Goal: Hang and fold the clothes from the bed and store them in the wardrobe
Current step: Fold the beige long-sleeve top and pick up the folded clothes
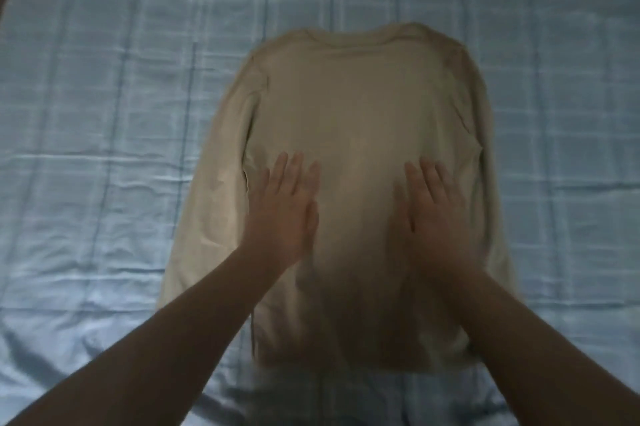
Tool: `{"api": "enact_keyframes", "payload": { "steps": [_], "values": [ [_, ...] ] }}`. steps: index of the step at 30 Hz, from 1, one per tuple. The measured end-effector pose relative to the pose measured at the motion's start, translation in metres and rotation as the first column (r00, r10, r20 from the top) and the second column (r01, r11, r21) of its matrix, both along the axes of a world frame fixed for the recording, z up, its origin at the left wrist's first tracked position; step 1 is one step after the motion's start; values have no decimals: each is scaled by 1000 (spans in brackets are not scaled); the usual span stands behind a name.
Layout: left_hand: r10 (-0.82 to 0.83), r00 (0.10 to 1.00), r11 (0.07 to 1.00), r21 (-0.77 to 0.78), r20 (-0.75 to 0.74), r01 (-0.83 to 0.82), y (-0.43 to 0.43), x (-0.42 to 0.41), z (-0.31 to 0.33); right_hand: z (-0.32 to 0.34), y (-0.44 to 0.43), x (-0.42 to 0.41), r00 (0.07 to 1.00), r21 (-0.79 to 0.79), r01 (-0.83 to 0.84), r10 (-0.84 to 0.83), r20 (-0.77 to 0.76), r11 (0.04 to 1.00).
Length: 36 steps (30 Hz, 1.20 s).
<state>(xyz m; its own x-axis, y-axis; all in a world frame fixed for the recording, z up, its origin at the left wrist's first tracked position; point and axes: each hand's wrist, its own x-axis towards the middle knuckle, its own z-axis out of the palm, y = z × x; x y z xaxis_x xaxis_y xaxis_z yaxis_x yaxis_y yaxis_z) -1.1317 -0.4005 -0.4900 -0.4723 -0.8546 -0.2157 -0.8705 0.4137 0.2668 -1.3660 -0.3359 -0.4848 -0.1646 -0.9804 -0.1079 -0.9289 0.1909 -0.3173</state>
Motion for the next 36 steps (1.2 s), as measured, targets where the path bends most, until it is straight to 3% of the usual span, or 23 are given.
{"api": "enact_keyframes", "payload": {
  "steps": [11,13,15,18,20,22,24,27,31,34,36],
  "values": [
    [39,998,988,148,51,-46,189,50,-17,-14,199,24,985,35,-12,6,171,999],
    [134,991,980,150,-24,-129,209,51,-14,-10,215,18,968,-26,87,-78,239,996],
    [277,955,954,149,-105,-260,223,51,-12,-9,225,9,903,-62,300,-262,341,952],
    [586,791,803,253,-177,-539,231,52,-12,-10,227,-3,676,159,588,-590,441,793],
    [744,646,656,370,-171,-658,226,54,-11,-14,225,-10,554,337,637,-716,425,693],
    [860,493,494,463,-135,-735,220,57,-10,-16,222,-14,494,413,642,-761,420,645],
    [894,447,405,509,-45,-759,215,60,-10,-16,218,-19,567,409,620,-743,356,670],
    [860,510,414,547,29,-728,210,69,-13,-17,217,-19,701,412,548,-668,248,728],
    [955,279,273,673,-102,-688,212,93,-18,-11,217,-8,821,304,460,-530,212,834],
    [983,109,186,761,-150,-622,218,112,-21,-5,217,4,748,308,444,-538,390,841],
    [990,20,123,780,-141,-614,221,121,-24,-5,219,9,612,333,526,-620,490,783]
  ]
}}
